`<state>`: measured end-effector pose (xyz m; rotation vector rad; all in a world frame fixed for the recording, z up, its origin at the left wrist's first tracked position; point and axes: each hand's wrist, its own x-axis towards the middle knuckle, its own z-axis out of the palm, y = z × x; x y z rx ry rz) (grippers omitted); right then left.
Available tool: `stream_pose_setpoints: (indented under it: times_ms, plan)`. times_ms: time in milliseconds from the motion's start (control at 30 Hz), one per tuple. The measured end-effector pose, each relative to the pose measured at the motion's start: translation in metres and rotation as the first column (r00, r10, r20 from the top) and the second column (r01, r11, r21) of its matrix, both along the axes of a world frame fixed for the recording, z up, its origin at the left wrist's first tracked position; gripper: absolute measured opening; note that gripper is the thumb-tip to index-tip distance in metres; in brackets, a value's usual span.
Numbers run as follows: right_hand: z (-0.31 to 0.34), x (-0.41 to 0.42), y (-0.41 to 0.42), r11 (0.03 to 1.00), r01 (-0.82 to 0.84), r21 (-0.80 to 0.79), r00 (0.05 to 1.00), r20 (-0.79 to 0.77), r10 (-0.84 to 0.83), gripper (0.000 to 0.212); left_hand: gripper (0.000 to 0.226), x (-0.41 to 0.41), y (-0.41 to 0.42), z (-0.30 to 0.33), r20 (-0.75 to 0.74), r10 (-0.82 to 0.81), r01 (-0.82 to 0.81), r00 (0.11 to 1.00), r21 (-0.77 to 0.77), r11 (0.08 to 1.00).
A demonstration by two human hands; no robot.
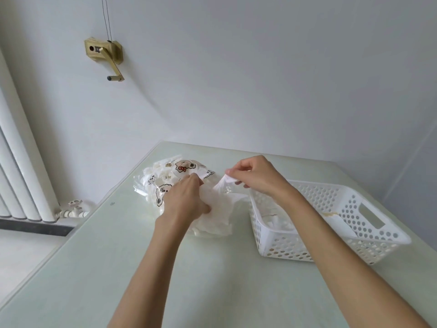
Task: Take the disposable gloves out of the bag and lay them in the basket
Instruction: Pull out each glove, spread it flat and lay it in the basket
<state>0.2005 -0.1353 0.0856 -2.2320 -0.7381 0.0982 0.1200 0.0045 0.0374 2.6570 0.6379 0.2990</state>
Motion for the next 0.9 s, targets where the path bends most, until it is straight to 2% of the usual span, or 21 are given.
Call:
stream_pose_setpoints:
  times_ms: [67,133,233,300,367,400,533,667,767,833,900]
  plan:
    - [-0.006,0.001,-0.005,0.994,-0.056,-0.094,0.998,0.021,0.058,0.010,0.049,-0.002,0.003,0.000,0.021,0.009,-0.010,1.000,0.011,1.000]
    - [-0.011,0.001,-0.013,0.980,-0.095,-0.173,0.993,0.050,0.105,0.032,0.045,-0.003,0.006,0.001,0.054,0.032,-0.033,0.998,0.002,0.999]
    - [-0.010,0.000,-0.021,0.970,0.042,-0.240,0.963,0.269,0.025,0.046,0.043,-0.005,0.010,0.001,0.095,0.044,-0.041,0.995,-0.030,0.999]
    - [-0.013,-0.003,-0.016,0.918,0.102,-0.383,0.913,0.401,0.066,0.045,0.043,-0.005,0.014,0.002,0.100,0.044,-0.038,0.994,-0.061,0.997]
    - [-0.021,-0.006,-0.005,0.854,0.100,-0.510,0.886,0.435,0.157,0.049,0.043,-0.006,0.015,0.002,0.101,0.038,-0.030,0.994,-0.077,0.997]
    - [-0.023,-0.006,-0.001,0.846,0.089,-0.525,0.884,0.433,0.176,0.050,0.044,-0.006,0.015,0.002,0.101,0.033,-0.025,0.994,-0.077,0.997]
    - [-0.023,-0.003,0.006,0.930,-0.039,-0.367,0.926,0.336,0.172,0.046,0.044,-0.006,0.016,0.003,0.095,0.012,-0.002,0.995,-0.099,0.995]
    - [-0.018,0.000,0.011,0.966,-0.076,-0.246,0.932,0.327,0.156,0.023,0.041,-0.007,0.016,0.002,0.100,0.006,0.004,0.995,-0.101,0.995]
    - [-0.002,0.007,0.001,0.987,-0.150,0.060,0.988,0.055,0.147,0.005,0.038,-0.007,0.018,0.002,0.110,-0.003,0.018,0.994,-0.128,0.992]
    - [0.003,0.010,-0.007,0.971,-0.164,0.174,0.971,-0.143,0.190,0.003,0.040,-0.007,0.020,0.002,0.090,-0.031,0.042,0.995,-0.123,0.991]
    - [0.000,0.011,-0.006,0.957,-0.110,0.269,0.937,-0.293,0.190,0.005,0.043,-0.008,0.020,0.001,0.071,-0.044,0.052,0.996,-0.115,0.992]
